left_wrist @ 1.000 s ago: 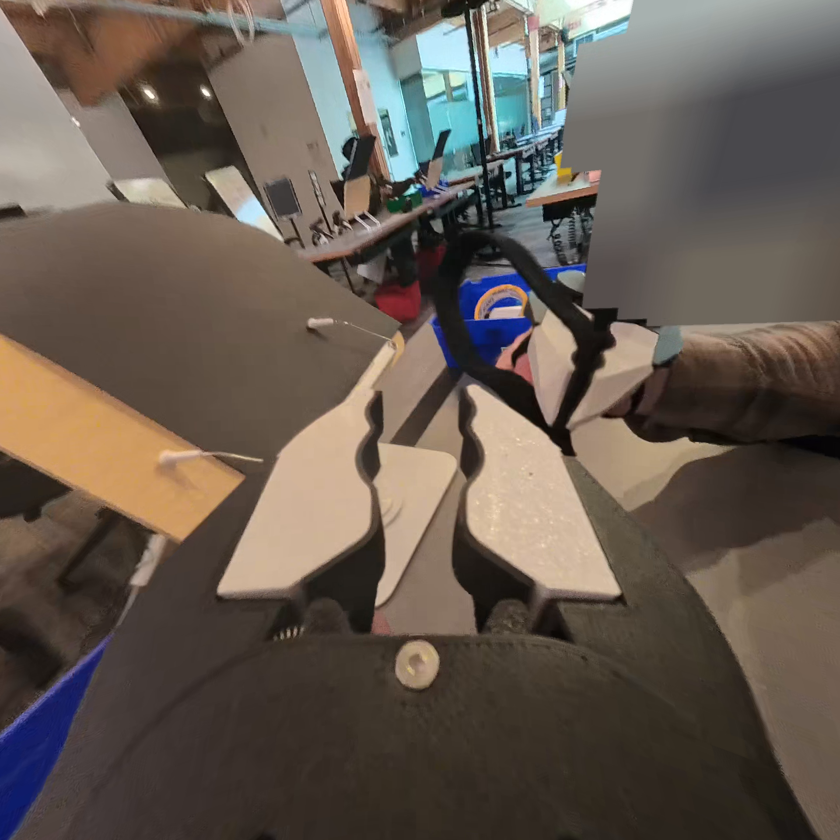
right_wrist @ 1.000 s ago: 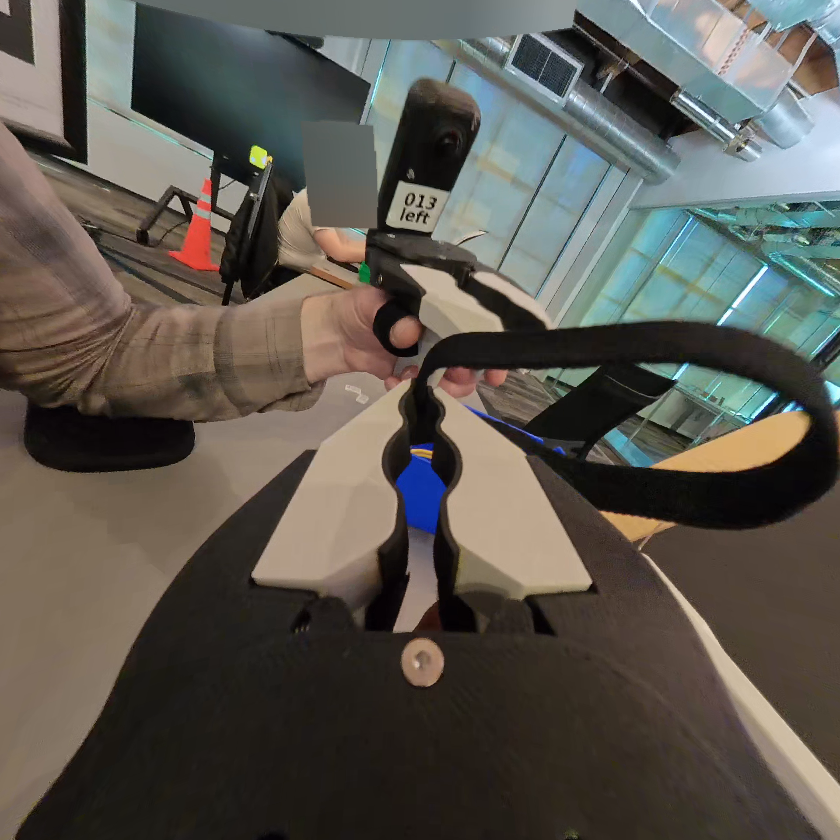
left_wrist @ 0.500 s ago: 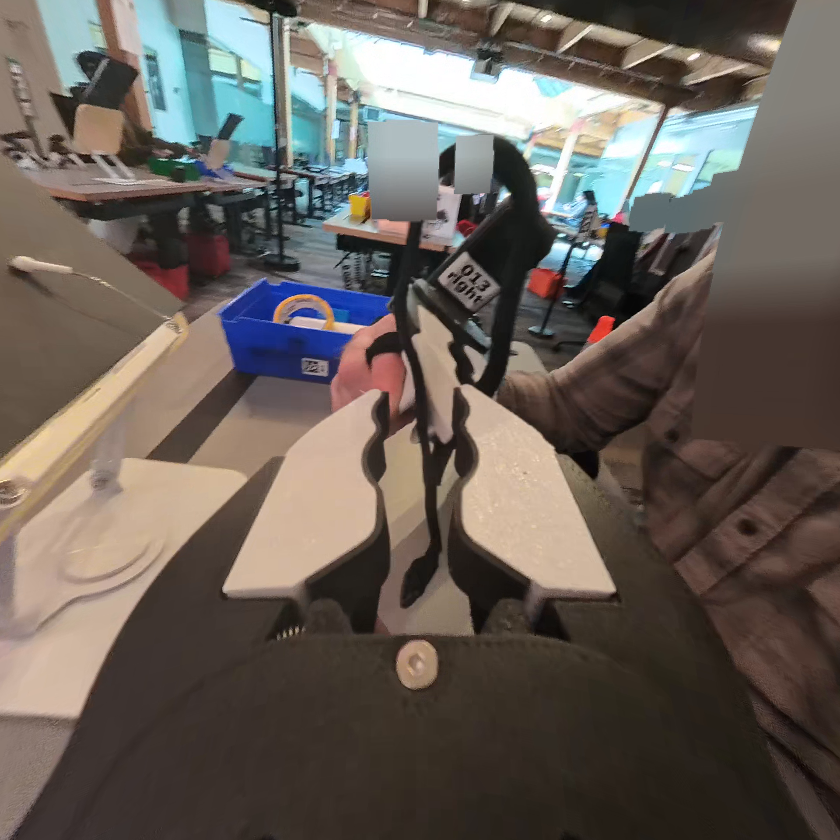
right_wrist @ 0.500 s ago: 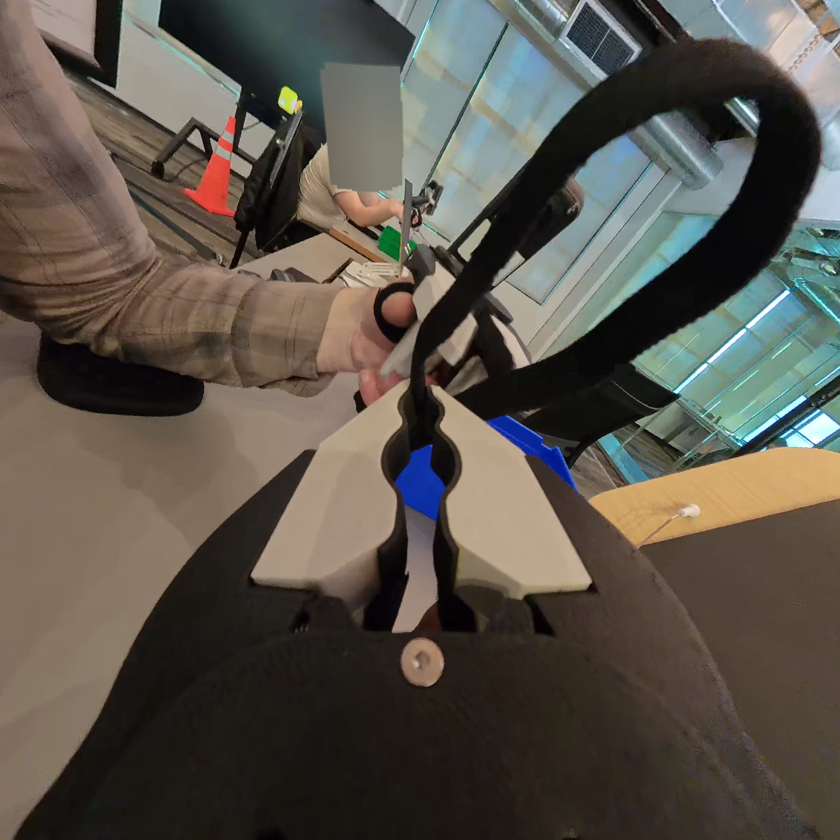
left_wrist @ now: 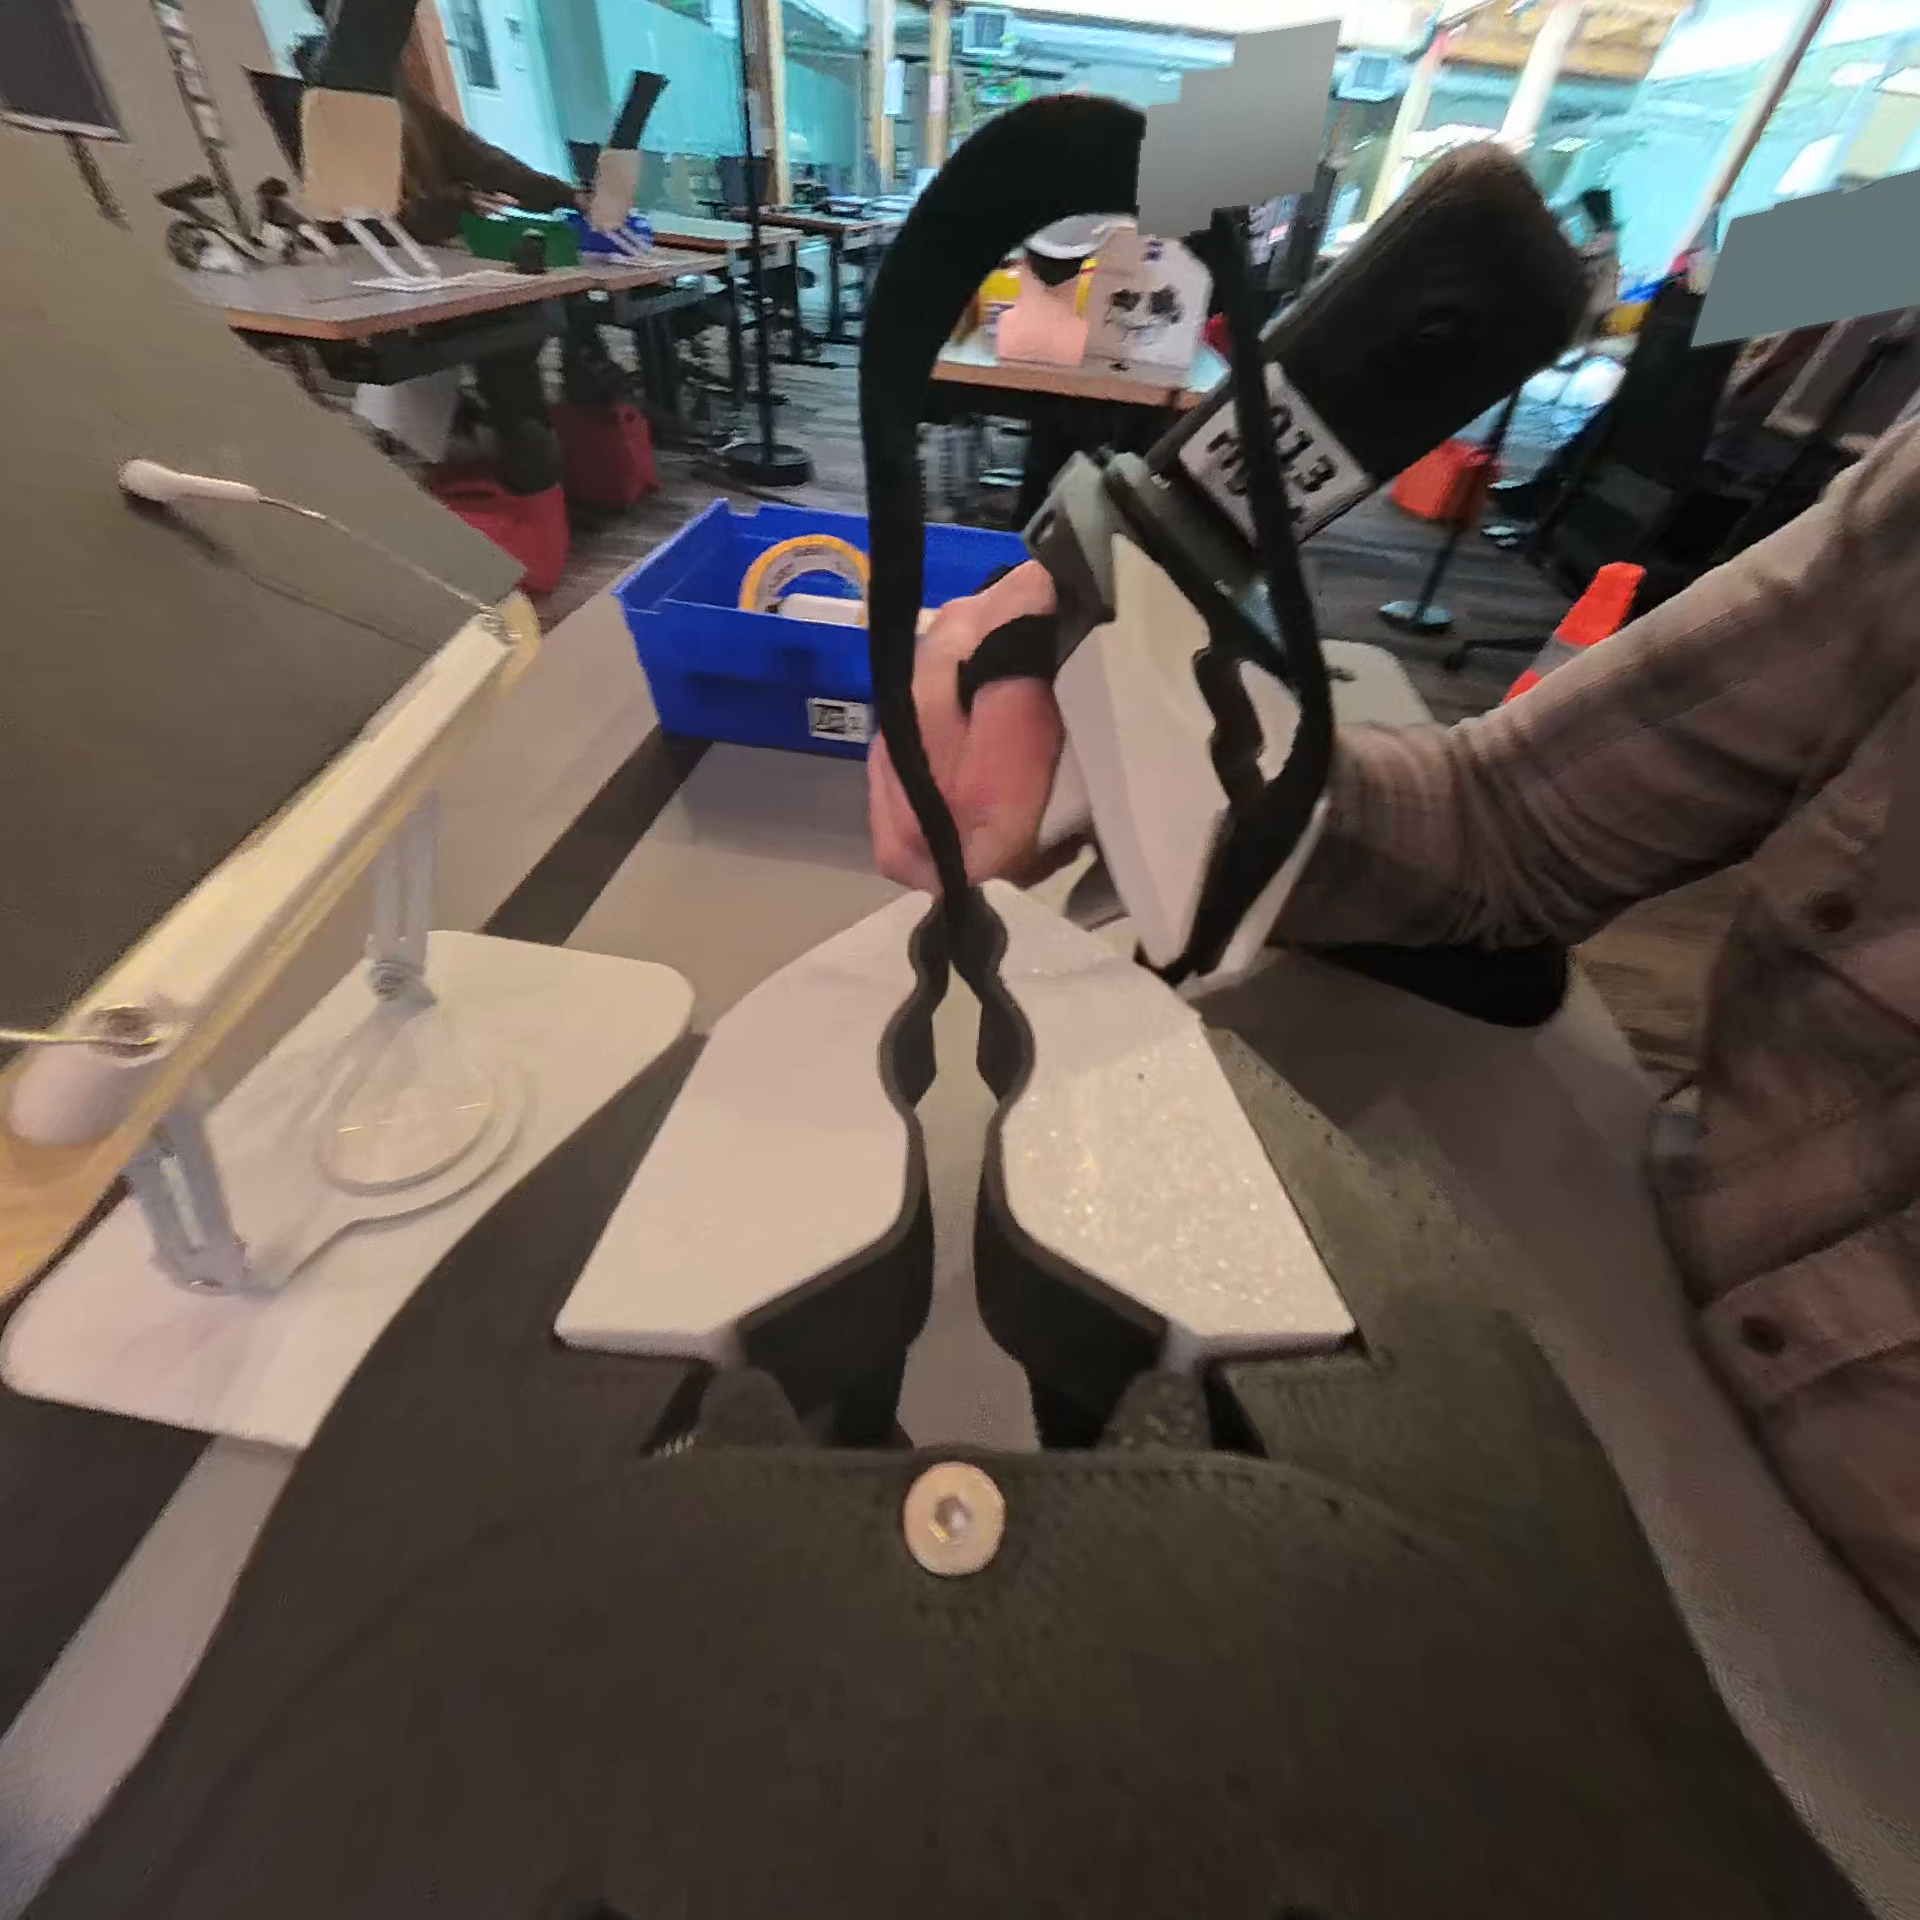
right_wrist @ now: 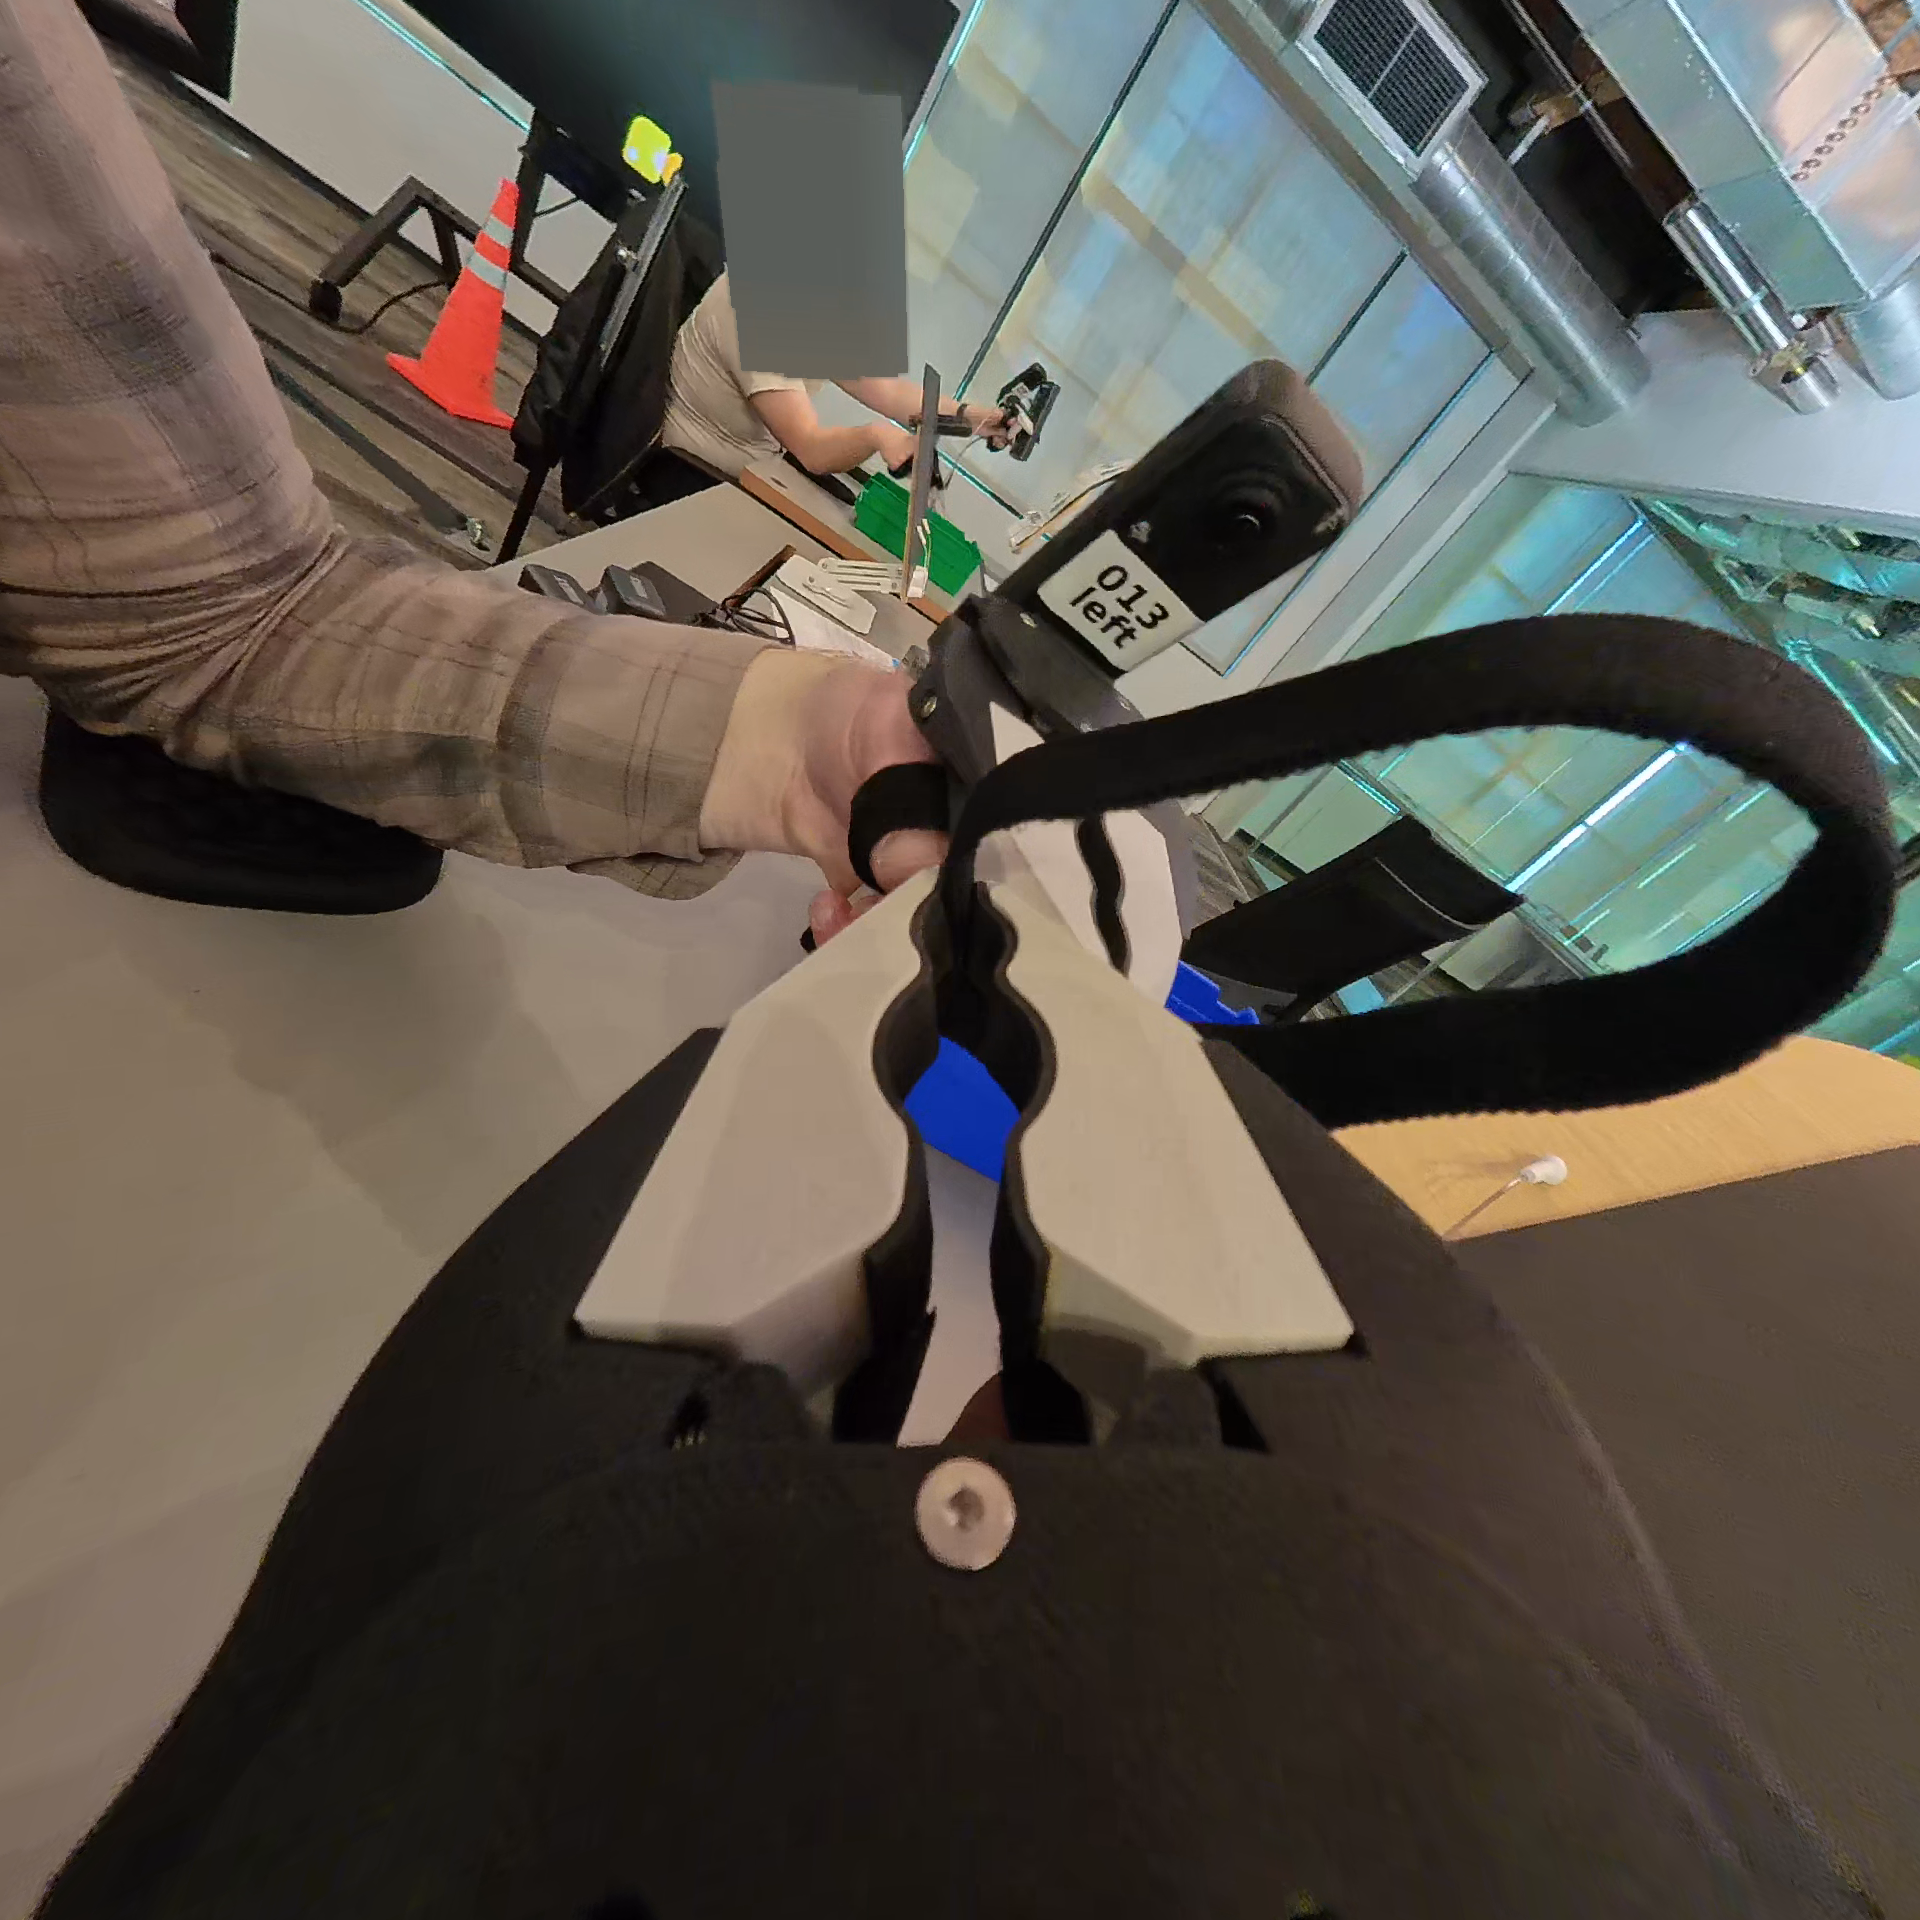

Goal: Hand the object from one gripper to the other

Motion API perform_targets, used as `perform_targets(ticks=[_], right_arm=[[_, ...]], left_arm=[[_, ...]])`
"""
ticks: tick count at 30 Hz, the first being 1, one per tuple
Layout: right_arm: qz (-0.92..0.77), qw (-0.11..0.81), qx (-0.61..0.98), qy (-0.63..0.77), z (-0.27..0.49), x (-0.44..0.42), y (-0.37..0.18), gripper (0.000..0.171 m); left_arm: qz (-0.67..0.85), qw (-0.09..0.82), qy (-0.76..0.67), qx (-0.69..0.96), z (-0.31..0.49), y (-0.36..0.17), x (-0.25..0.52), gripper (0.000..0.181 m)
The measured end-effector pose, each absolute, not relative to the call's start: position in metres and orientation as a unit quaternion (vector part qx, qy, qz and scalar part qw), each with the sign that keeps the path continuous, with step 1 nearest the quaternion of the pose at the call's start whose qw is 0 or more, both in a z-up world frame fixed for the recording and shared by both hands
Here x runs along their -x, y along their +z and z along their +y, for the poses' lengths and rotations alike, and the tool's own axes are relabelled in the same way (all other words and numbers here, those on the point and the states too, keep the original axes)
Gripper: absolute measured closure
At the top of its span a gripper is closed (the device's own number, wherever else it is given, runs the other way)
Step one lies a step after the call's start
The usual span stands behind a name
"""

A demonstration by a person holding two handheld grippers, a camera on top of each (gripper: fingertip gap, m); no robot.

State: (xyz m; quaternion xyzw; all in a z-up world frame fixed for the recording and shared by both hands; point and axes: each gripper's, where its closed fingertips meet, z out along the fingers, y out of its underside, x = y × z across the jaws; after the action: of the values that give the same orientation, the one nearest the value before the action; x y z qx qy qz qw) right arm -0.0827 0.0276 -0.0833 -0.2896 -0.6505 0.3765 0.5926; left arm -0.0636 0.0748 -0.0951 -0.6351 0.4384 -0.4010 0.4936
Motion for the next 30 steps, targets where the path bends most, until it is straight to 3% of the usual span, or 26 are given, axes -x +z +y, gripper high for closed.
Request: perform_targets(ticks=[11, 19, 23, 30], right_arm=[[-0.627, 0.537, 0.312, 0.471, 0.001, 0.1, -0.085, 0.171], [-0.647, 0.483, 0.258, 0.532, -0.043, 0.095, -0.077, 0.171], [-0.684, 0.457, 0.26, 0.507, -0.056, 0.106, -0.1, 0.171], [-0.669, 0.487, 0.262, 0.497, -0.038, 0.09, -0.077, 0.171]], left_arm=[[0.393, 0.646, -0.072, 0.65, 0.136, -0.085, 0.108, 0.179], [0.318, 0.703, 0.072, 0.631, 0.155, -0.063, 0.155, 0.18], [0.309, 0.698, 0.079, 0.642, 0.161, -0.067, 0.171, 0.18], [0.345, 0.67, 0.078, 0.652, 0.159, -0.075, 0.168, 0.179]])
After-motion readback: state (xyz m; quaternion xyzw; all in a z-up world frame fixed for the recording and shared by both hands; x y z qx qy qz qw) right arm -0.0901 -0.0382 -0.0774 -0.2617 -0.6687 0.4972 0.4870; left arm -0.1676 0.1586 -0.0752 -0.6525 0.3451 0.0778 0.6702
